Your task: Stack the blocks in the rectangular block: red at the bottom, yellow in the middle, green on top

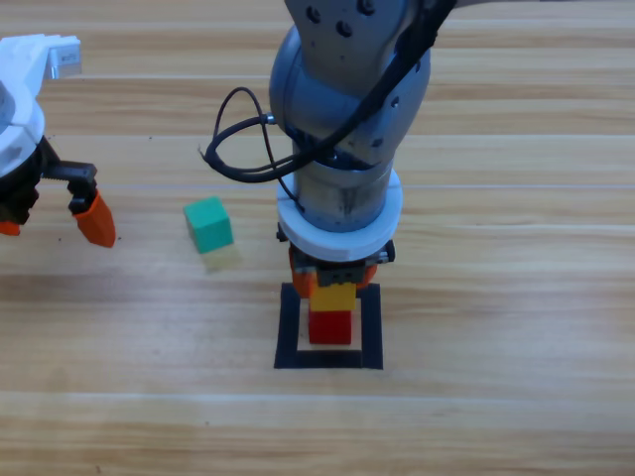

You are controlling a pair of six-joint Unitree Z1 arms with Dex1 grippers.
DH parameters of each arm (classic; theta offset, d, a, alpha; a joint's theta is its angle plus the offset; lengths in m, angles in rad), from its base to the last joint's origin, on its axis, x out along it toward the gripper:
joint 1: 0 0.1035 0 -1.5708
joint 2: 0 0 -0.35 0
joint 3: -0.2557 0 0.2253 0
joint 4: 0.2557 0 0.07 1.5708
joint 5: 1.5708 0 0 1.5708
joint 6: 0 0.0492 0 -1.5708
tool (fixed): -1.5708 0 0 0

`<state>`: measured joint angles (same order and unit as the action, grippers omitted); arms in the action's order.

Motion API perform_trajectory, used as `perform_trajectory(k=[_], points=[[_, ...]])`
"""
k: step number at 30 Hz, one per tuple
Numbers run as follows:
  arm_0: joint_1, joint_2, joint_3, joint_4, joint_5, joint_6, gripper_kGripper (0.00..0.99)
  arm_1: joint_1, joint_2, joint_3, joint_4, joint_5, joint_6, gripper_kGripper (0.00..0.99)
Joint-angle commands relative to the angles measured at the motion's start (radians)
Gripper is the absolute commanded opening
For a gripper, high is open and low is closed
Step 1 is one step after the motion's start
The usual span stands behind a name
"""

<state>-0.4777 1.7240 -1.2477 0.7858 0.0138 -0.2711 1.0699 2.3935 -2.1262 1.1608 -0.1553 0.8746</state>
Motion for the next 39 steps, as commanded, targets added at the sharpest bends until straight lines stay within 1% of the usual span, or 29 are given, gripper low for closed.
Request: perform_trajectory(k=[1, 9, 10, 11, 12, 13, 14, 15, 21, 24, 29, 32, 34, 35, 37, 38, 39], points=[[0.019, 0.019, 0.028, -0.016, -0.012, 0.003, 0.99, 0.019, 0.085, -0.011, 0.011, -0.006, 0.012, 0.023], [0.019, 0.026, 0.037, -0.025, -0.014, 0.003, 0.99, 0.019, 0.085, -0.011, 0.011, -0.007, 0.012, 0.025], [0.019, 0.026, 0.037, -0.025, -0.015, 0.003, 0.99, 0.018, 0.085, -0.011, 0.011, -0.007, 0.012, 0.072], [0.019, 0.026, 0.037, -0.025, -0.015, 0.003, 0.99, 0.019, 0.087, -0.011, 0.011, -0.004, 0.011, 0.222], [0.019, 0.026, 0.036, -0.026, -0.015, 0.003, 0.99, 0.019, 0.087, -0.011, 0.011, -0.003, 0.009, 0.351], [0.019, 0.026, 0.037, -0.026, -0.015, 0.003, 0.99, 0.019, 0.087, -0.012, 0.011, -0.003, 0.009, 0.641], [0.019, 0.026, 0.037, -0.026, -0.017, 0.003, 0.99, 0.019, 0.087, -0.011, 0.013, -0.006, 0.011, 0.959], [0.019, 0.026, 0.037, -0.026, -0.017, 0.003, 0.99, 0.019, 0.082, -0.012, 0.014, -0.007, 0.007, 0.989], [0.019, 0.026, 0.037, -0.026, -0.021, 0.001, 0.99, 0.018, 0.004, -0.014, 0.014, -0.024, -0.006, 0.99], [0.019, 0.017, 0.031, -0.033, -0.024, -0.008, 0.99, 0.03, -0.085, 0.003, 0.014, -0.056, -0.022, 0.99], [0.019, 0.058, -0.118, -0.025, -0.029, 0.003, 0.99, 0.05, -0.26, 0.066, 0.007, -0.107, -0.068, 0.99], [0.027, 0.154, -0.246, -0.002, -0.041, -0.026, 0.986, 0.067, -0.37, 0.15, -0.036, -0.125, -0.126, 0.99], [0.027, 0.224, -0.303, -0.002, -0.067, -0.054, 0.986, 0.07, -0.448, 0.252, -0.101, -0.125, -0.172, 0.99], [0.025, 0.264, -0.335, 0.0, -0.077, -0.079, 0.986, 0.07, -0.499, 0.331, -0.159, -0.121, -0.201, 0.99], [0.007, 0.341, -0.395, 0.003, -0.083, -0.145, 0.986, 0.07, -0.648, 0.574, -0.349, -0.087, -0.284, 0.99], [-0.007, 0.37, -0.414, 0.003, -0.086, -0.18, 0.986, 0.07, -0.698, 0.661, -0.423, -0.07, -0.301, 0.99], [-0.016, 0.388, -0.424, 0.001, -0.086, -0.207, 0.988, 0.07, -0.763, 0.764, -0.504, -0.038, -0.33, 0.99]])
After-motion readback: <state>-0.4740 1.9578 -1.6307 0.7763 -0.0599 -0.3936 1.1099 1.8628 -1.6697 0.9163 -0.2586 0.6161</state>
